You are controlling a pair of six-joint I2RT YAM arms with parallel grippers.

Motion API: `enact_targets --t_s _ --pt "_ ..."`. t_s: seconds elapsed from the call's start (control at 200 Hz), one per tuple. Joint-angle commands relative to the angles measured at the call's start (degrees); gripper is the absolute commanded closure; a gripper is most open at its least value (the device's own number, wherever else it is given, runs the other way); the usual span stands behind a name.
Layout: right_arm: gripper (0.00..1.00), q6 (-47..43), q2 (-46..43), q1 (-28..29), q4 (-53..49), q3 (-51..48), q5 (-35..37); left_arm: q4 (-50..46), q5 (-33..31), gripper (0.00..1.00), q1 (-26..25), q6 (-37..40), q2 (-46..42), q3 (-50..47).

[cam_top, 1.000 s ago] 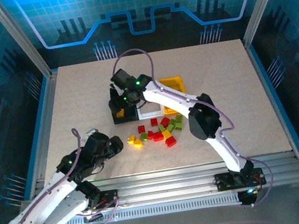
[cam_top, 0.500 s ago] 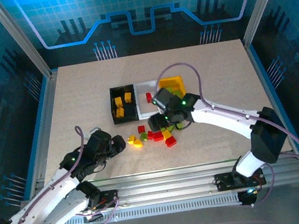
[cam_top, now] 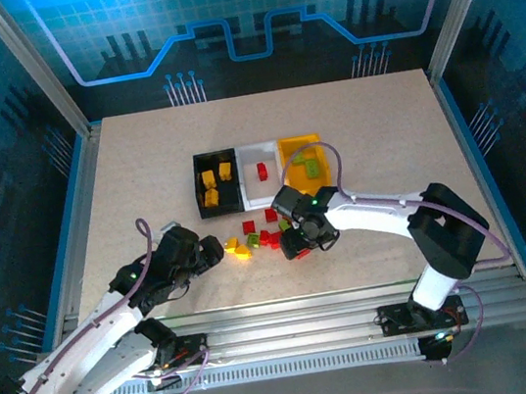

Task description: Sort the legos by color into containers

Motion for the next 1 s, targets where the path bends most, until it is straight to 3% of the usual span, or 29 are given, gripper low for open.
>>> enact_targets --t_s 0.0,0.375,0.65,0.996 --pt "0.26 -0.03 2.68 0.71 0.67 1.14 0.50 0.58 0.58 0.01 -0.09 -0.26 0.38 -0.79" --pt "0.55 -0.46 0.75 1.06 0.36 0.31 -0.01 0.12 0.71 0.01 -0.09 -0.15 0.50 -0.87" --pt "0.58 -3.50 -7.87 -0.24 -2.85 6.75 -1.27 1.43 1.30 0.01 -0.09 -0.23 0.59 -1.78" --pt "0.56 -5.63 14.66 -7.50 -5.49 35.39 -0.15 0.94 1.73 0.01 -0.09 -0.38 0.73 -1.79"
